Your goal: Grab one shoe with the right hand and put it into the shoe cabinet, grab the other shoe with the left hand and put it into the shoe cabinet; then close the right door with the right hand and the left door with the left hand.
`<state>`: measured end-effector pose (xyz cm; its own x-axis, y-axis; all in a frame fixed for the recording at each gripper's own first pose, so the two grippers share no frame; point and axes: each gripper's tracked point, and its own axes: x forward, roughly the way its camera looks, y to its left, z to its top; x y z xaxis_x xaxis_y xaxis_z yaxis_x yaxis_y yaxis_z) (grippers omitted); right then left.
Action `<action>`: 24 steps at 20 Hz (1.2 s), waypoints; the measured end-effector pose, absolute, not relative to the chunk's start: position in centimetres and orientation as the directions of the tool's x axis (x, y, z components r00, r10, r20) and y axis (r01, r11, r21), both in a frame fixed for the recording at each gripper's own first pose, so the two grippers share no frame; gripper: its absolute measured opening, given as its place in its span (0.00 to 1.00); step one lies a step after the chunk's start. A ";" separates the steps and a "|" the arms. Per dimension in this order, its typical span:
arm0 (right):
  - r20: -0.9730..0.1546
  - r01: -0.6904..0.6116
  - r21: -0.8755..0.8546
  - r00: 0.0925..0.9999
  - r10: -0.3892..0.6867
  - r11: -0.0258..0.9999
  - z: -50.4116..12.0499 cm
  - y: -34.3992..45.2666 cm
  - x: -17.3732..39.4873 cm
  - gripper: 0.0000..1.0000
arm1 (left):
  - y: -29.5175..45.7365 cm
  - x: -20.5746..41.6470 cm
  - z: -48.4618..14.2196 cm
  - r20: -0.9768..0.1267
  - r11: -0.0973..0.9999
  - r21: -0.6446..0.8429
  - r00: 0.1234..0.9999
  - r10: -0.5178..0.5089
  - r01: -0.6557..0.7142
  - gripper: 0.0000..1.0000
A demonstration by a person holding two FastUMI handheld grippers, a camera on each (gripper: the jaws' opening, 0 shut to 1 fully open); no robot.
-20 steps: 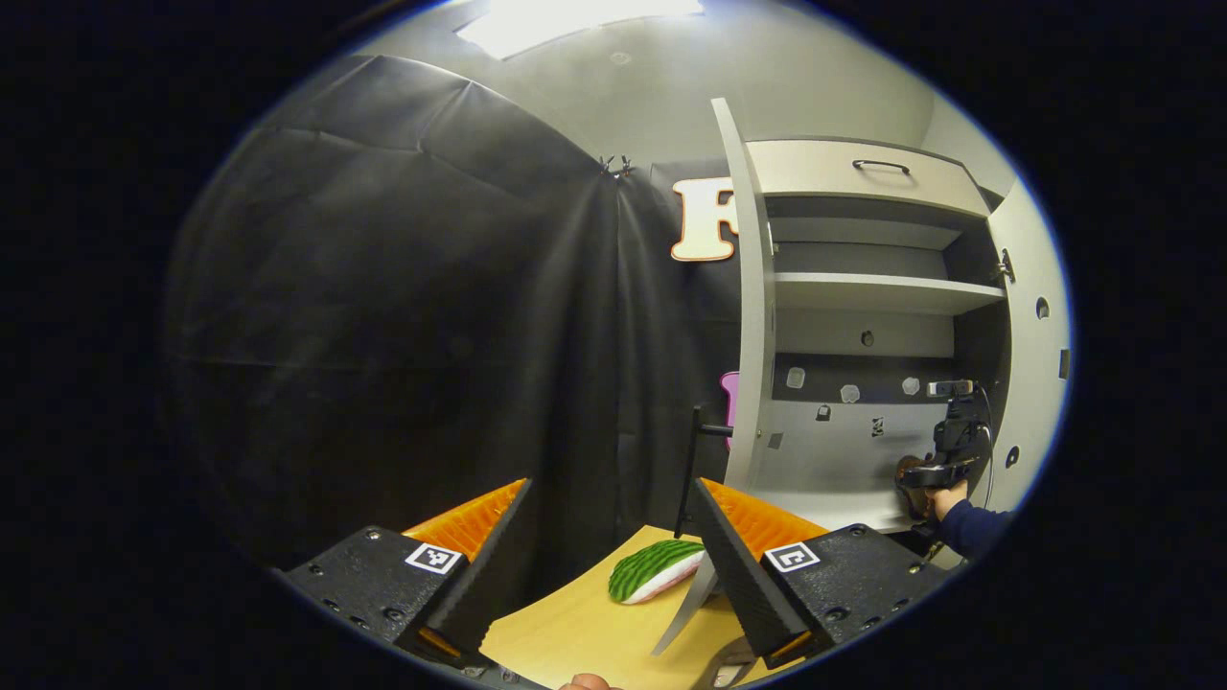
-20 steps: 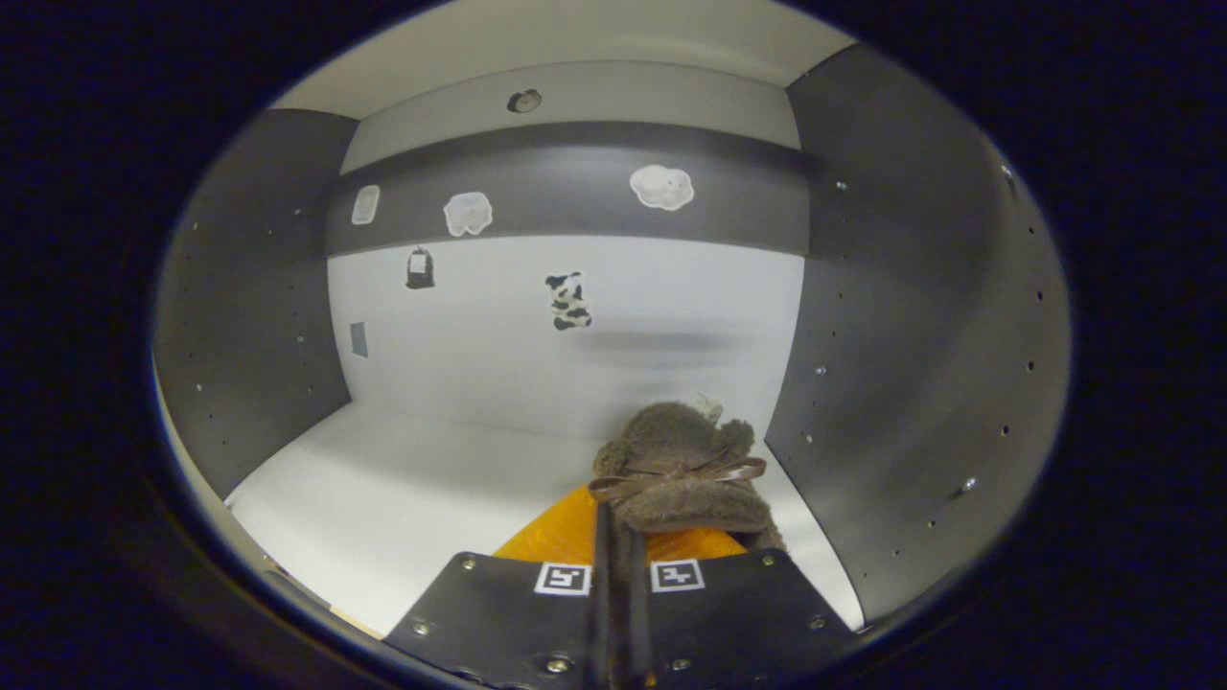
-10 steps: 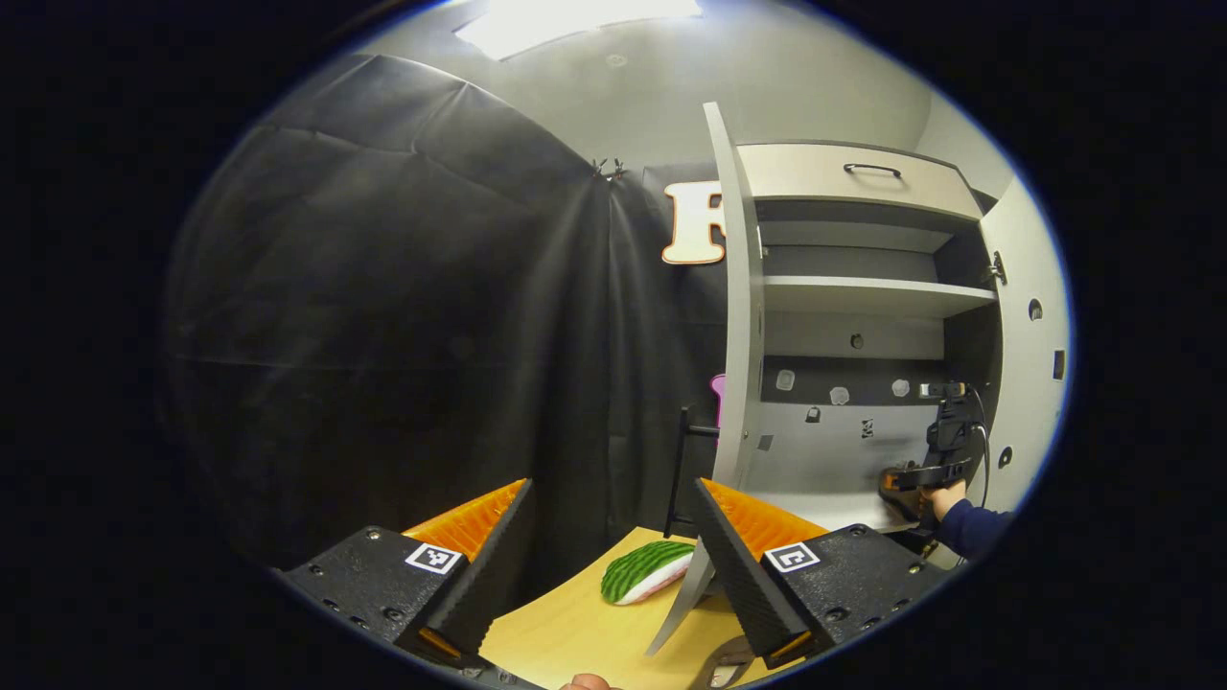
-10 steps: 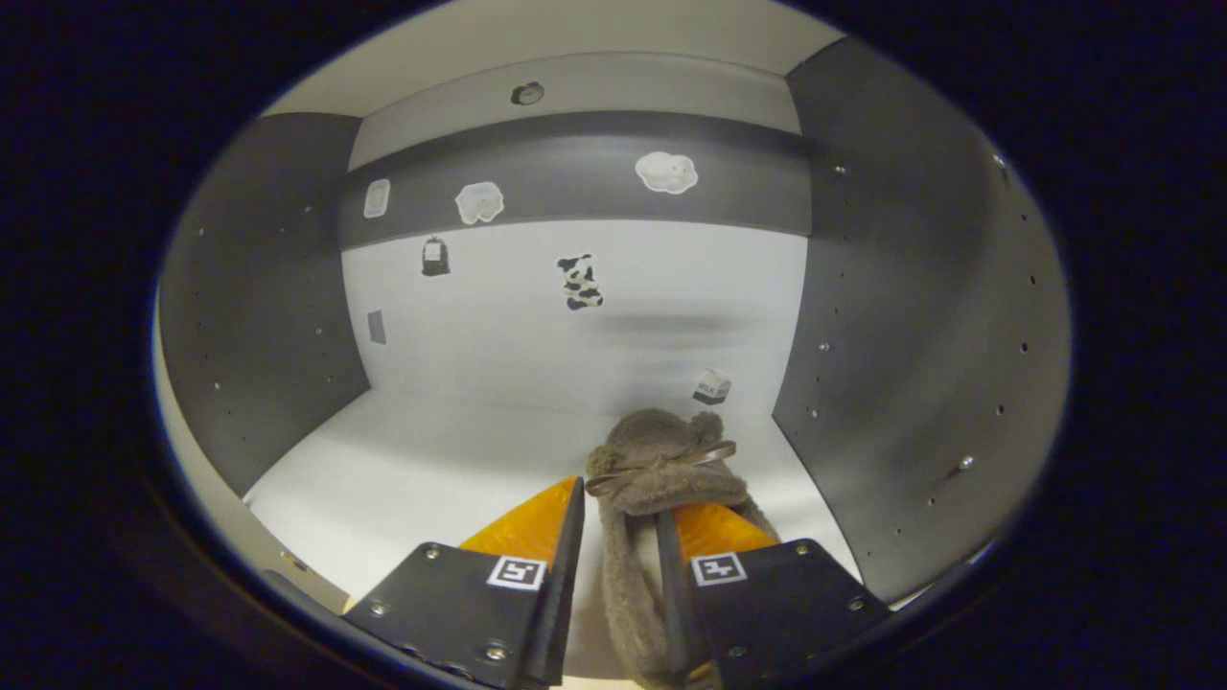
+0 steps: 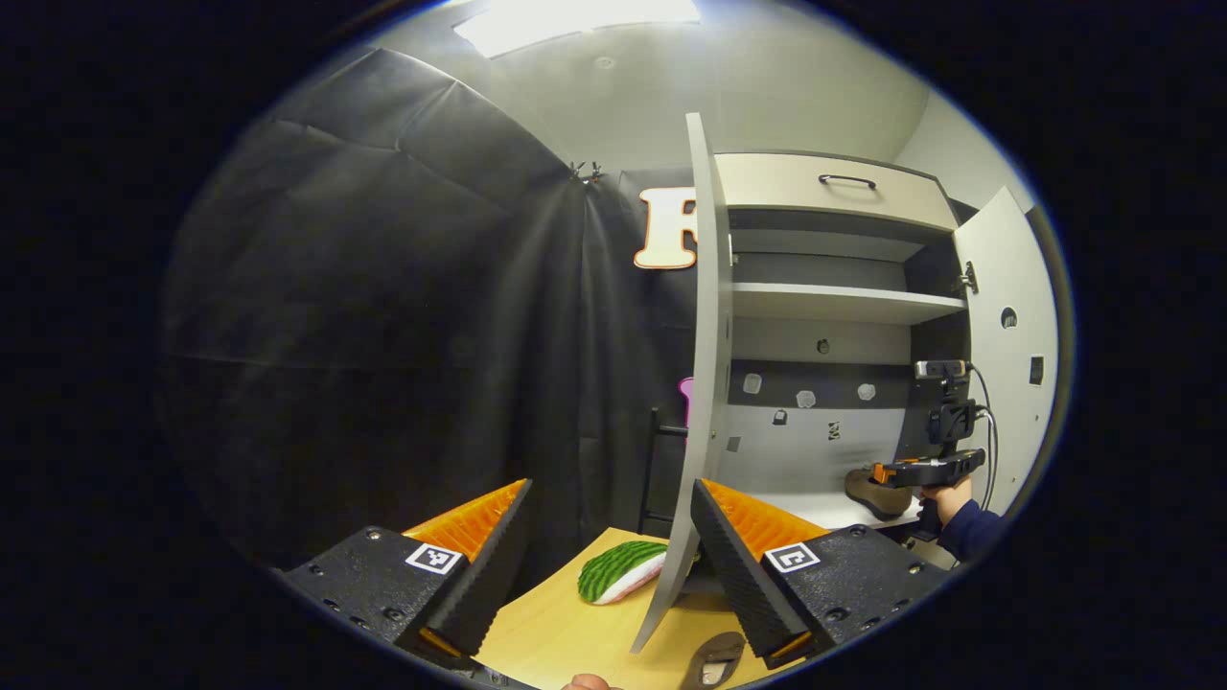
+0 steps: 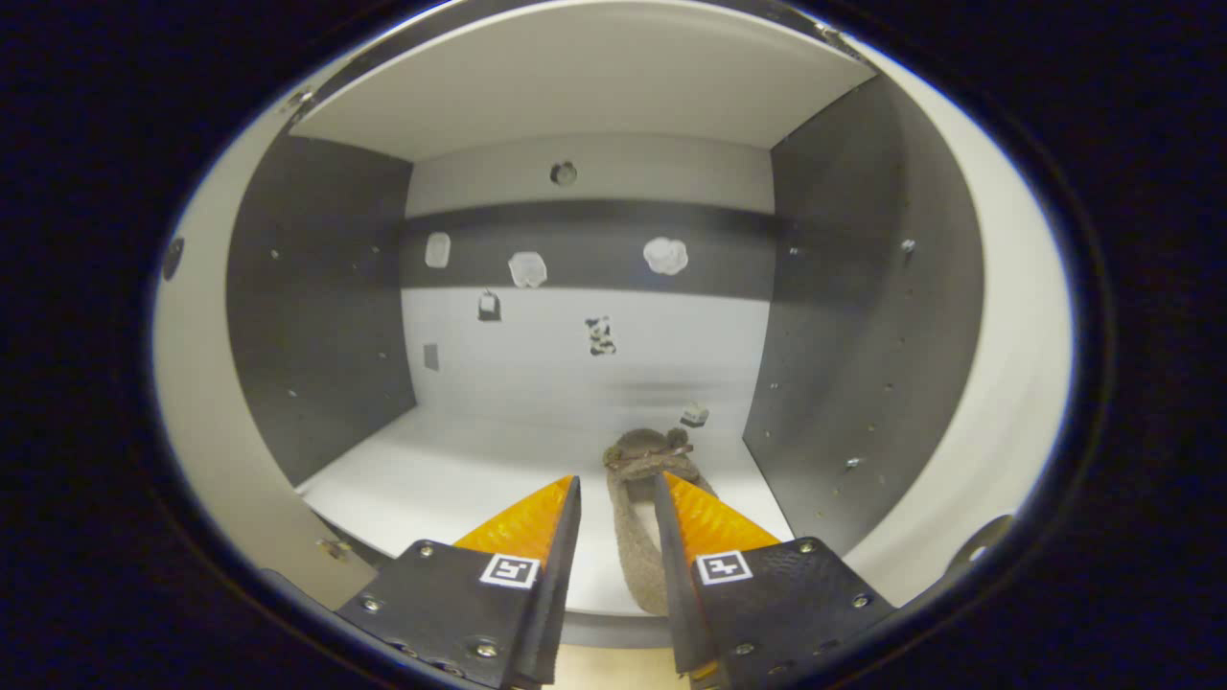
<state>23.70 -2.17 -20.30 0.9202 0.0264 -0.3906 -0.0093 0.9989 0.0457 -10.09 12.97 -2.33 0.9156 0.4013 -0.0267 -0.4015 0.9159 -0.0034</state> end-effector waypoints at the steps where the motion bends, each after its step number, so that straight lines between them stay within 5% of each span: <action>1: -0.364 -0.008 0.060 0.931 0.029 0.998 -18.5 -2.3 22.7 0.45 | 12.4 -10.0 -2.3 -0.027 0.924 -0.005 0.924 0.382 -0.382 0.99; 12: -0.111 0.023 0.118 0.994 -0.010 0.993 -2.3 -4.0 10.5 0.41 | 4.1 -5.9 -5.1 -0.094 0.995 -0.039 0.992 0.084 -0.088 0.99; 19: -0.011 0.050 0.093 0.999 -0.050 0.994 4.7 -5.2 4.1 0.41 | 0.8 -4.0 -13.9 -0.293 0.997 -0.082 0.956 -0.033 0.010 0.99; 24: 0.036 0.090 0.069 0.995 -0.092 0.994 7.3 -6.6 1.3 0.54 | -0.6 -3.8 -23.2 -0.466 0.992 -0.118 0.880 -0.093 0.042 1.00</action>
<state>1.32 -6.56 7.32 0.9951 -0.0924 0.0358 0.0898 0.9936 0.0691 -3.83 -0.65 -23.23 0.8799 -0.0928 -0.4660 0.0420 0.9921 -0.1181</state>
